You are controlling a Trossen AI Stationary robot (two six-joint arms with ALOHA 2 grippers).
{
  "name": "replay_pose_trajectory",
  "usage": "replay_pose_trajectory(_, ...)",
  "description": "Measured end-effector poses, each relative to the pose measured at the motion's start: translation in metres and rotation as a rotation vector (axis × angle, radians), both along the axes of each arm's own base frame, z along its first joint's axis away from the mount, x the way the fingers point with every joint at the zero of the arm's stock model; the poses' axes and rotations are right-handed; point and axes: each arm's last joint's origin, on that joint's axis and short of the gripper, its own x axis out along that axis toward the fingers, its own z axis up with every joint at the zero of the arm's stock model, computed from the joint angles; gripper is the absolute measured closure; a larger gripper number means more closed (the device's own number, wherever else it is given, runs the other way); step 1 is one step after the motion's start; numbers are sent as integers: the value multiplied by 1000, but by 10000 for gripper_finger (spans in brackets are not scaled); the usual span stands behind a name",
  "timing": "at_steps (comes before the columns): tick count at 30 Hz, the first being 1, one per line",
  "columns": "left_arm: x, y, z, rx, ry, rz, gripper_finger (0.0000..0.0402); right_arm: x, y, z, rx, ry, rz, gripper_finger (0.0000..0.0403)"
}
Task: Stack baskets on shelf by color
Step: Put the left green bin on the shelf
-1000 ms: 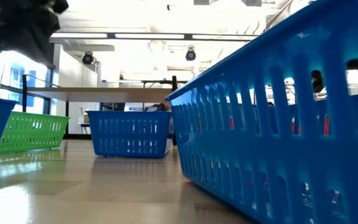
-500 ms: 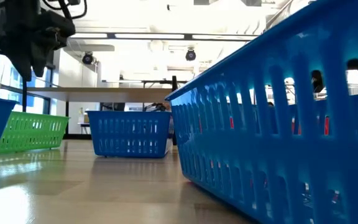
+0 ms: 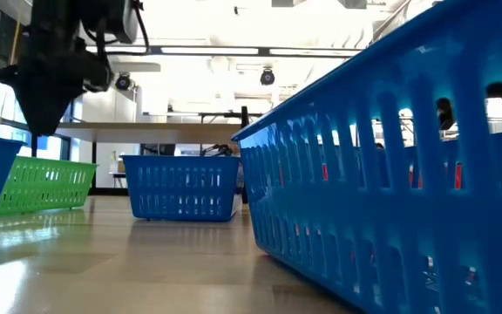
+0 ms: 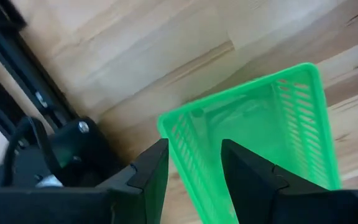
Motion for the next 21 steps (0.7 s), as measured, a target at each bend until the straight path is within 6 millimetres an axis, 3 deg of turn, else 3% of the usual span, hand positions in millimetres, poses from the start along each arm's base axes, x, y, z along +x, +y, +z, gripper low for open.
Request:
replay_pose_trajectory(15, 21, 6, -21, -59, 64, -476, 264, 0, 0, 0, 0, 0, 0, 302)
replay_pose_trajectory(21, 26, 8, -30, -50, 133, -543, 264, 0, 0, 0, 0, 0, 0, 302)
